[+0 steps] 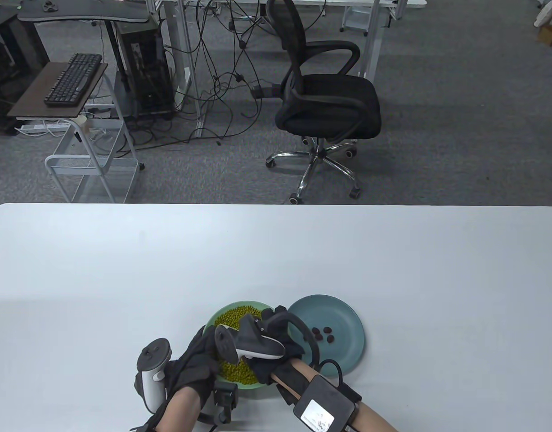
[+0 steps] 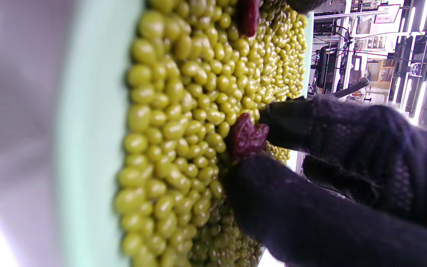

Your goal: Pick cranberries with hand pinch into plate

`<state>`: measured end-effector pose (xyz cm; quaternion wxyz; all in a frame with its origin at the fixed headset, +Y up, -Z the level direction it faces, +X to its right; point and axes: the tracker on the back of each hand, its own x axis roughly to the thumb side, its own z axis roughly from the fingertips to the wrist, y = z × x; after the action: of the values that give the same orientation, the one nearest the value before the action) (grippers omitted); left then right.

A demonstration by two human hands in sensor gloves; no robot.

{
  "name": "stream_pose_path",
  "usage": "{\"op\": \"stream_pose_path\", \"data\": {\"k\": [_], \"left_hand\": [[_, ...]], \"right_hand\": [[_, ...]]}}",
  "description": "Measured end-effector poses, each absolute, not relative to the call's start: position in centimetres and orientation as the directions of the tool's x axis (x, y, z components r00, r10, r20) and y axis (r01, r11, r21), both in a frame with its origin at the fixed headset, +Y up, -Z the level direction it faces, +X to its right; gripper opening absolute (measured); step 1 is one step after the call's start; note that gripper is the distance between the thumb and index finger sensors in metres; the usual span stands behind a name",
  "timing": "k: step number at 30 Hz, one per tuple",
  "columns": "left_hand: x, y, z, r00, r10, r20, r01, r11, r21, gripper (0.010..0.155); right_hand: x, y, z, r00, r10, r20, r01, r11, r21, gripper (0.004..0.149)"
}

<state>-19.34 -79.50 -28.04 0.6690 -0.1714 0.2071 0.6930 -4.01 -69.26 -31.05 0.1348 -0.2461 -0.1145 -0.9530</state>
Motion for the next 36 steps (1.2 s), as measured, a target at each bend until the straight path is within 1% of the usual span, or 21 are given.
{"op": "stream_pose_path", "data": {"k": [19,36], "left_hand": [[-19.33,-79.52,-28.00,-0.046,0.856,-0.516,-0.998,-0.018,0.058,0.049],[-19.36,-79.51,-28.01,-0.043,0.857,-0.514,-0.998,-0.013,0.060,0.049]], "right_hand": [[-4.10,-69.30,-30.40,-0.819,-0.246,0.518,0.333,-0.939,0.081,0.054],[-4.16,-69.41,-30.20,-0.810,-0.261,0.525,0.340,-0.939,0.059,0.052]]}}
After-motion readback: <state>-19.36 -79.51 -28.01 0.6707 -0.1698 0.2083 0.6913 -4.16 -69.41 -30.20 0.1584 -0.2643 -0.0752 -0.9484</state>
